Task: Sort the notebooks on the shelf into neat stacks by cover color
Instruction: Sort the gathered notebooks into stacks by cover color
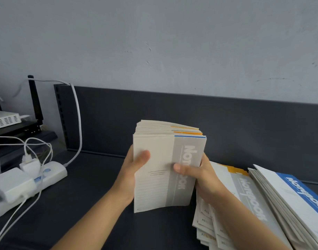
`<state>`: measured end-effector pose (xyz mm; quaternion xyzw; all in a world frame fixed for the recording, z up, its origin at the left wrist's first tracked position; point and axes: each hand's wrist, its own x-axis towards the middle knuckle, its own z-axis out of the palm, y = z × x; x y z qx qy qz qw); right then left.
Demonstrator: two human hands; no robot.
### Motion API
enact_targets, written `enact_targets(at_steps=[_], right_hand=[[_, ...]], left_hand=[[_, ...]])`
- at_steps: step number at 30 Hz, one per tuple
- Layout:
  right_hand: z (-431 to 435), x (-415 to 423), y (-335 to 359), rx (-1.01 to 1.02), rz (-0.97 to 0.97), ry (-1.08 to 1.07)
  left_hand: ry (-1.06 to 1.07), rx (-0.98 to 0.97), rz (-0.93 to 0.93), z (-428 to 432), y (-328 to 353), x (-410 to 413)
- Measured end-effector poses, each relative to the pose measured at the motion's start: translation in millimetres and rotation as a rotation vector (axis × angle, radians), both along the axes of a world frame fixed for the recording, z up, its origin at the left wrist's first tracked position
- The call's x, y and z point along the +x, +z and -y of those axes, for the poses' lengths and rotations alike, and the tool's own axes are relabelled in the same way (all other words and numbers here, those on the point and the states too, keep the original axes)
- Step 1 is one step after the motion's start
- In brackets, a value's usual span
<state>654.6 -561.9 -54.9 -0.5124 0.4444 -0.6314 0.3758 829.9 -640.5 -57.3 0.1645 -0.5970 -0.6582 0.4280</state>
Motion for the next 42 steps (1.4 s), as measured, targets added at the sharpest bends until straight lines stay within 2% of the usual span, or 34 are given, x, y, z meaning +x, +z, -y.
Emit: enact_targets(at_steps=[2,5,7,10,13,16,18,20,24,30,32,34,37,40,41,42], right_hand=[[-2,2,0,0.015,-0.032,0.012],[-3,2,-2,0.022,-0.039,-0.041],[-4,4,-2,0.01,-0.08,-0.08],[-2,9,-2,-0.001,-0.205,-0.149],[2,11,-1,0.003,-0.282,-0.248],[5,10,6,0.038,-0.24,-0.315],[11,7,10,0.148,-0.181,-0.326],[19,1,9,0.251,-0.173,-0.358],[30,-1,-1,0.334,-0.198,-0.438],[34,1,-14,0.493,-0.447,-0.488],[38,1,-16,0.491,-0.439,-0.459],[41,1,-20,0.495,-0.474,-0.42],[44,-2,-23,0.519,-0.64,-0.437],[41,-3,-23,0.495,-0.645,-0.457],[39,-3,-23,0.479,-0.622,-0.462],[38,-1,-23,0.468,-0.606,-0.462]], left_hand=[[0.111,0.015,-0.05,1,-4,-8],[0.187,-0.097,-0.013,6,-7,-10],[0.191,-0.223,0.082,13,-11,-5],[0.207,-0.451,0.337,25,-18,8],[0.241,-0.52,0.442,28,-18,13],[0.241,-0.338,0.473,28,-5,7],[0.136,-0.171,0.561,30,14,2],[0.024,-0.082,0.684,34,33,1],[-0.054,0.089,0.804,49,36,-3],[-0.099,0.154,0.946,57,9,-11],[-0.089,0.148,0.967,63,8,-11],[-0.052,0.099,1.026,65,3,-13],[0.096,-0.027,1.16,62,-2,-19],[0.311,-0.432,1.4,59,2,-21],[0.313,-0.486,1.368,58,4,-21],[0.26,-0.435,1.285,58,5,-21]])
